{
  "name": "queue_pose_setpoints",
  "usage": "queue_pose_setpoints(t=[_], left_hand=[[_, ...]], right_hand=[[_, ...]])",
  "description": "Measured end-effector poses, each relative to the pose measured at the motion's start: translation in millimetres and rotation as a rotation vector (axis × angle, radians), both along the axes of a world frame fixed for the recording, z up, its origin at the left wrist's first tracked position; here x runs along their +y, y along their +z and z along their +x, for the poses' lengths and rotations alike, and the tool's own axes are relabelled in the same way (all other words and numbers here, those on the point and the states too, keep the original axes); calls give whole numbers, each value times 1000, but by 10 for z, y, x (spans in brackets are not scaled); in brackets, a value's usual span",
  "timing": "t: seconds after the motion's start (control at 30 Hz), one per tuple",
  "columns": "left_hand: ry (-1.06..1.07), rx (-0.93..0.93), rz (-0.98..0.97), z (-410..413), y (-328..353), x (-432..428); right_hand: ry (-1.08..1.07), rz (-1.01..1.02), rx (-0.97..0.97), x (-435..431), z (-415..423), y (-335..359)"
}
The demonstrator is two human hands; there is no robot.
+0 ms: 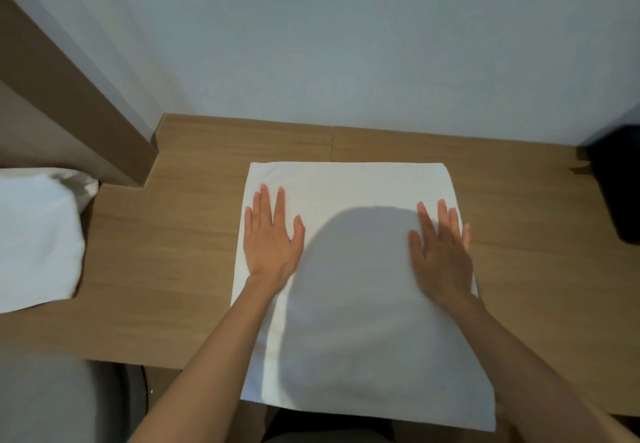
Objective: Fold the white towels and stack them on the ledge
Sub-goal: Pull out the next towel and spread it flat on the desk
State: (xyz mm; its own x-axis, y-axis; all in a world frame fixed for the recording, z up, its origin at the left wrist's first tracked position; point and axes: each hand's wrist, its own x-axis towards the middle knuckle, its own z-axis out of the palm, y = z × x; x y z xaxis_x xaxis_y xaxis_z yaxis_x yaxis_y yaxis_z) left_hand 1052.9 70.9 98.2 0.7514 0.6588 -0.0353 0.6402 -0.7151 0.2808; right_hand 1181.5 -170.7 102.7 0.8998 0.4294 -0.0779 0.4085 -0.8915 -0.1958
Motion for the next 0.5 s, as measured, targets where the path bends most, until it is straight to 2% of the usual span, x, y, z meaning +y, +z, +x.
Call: queue_pose_setpoints(t=[0.1,0.27,0.5], left_hand=[[-9,23,-55,-26,104,-55],[-115,59,-18,-256,136,-475],[-59,105,28,-134,-7,-482]], right_hand=[[-3,-36,49,14,3,48],[100,-29,71,-21,-378,84],[105,-93,27,-26,-348,14]])
